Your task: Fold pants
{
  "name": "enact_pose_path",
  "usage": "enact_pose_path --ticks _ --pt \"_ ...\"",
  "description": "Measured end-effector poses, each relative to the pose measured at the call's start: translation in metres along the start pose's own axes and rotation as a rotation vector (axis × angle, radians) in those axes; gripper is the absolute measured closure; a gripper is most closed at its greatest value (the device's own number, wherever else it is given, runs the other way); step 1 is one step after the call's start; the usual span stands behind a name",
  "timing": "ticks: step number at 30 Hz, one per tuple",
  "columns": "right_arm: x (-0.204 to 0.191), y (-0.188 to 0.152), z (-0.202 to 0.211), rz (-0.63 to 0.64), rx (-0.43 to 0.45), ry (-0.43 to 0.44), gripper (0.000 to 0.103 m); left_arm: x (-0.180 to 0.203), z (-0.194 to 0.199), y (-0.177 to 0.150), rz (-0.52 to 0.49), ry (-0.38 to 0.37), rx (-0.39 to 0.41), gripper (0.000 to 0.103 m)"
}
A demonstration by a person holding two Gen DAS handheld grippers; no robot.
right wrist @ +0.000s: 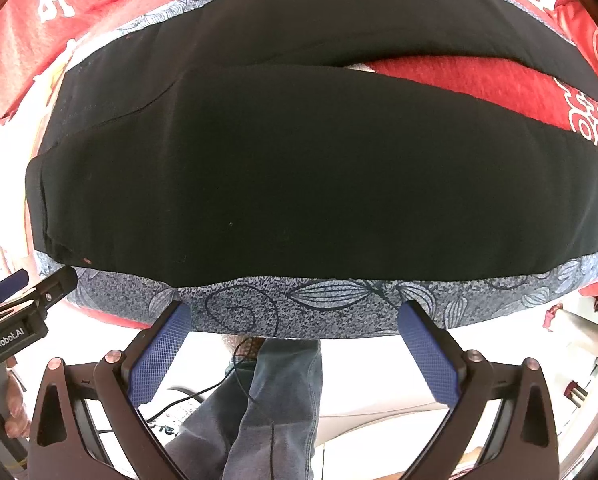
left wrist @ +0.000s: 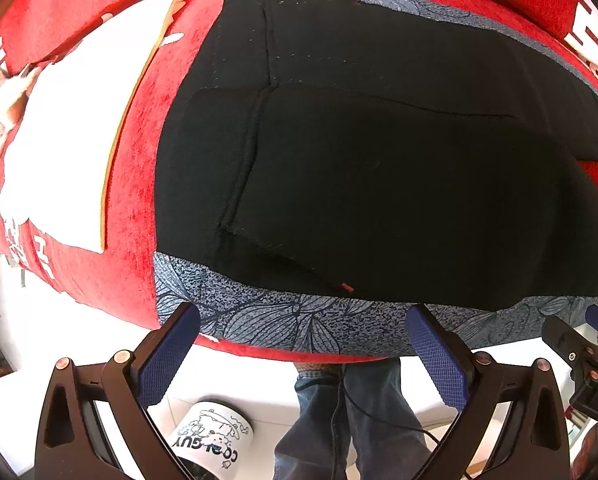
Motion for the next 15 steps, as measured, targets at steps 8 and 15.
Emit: enact_pose_path --ticks 8,15 --pt "-0.004 -0.002 0.004 -0.017 0.013 0.026 0.000 -0.007 -0.003 -0.006 0.029 -0.010 -0.010 0.000" --pt "-0.012 -0.012 0.002 -0.152 0.000 0.233 0.000 -0.027 -0.004 -0.015 0.099 -0.073 0.008 0.000"
Point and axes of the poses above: each gripper's, at about its wrist camera, not at the fingertips, and z roughly against the way its jaws point, x to its right, y to its top, the point moved 7 cm from there along -z, roughly the way its jaws point, and after that the axes turned 12 degrees about x, right-handed, at the moved point
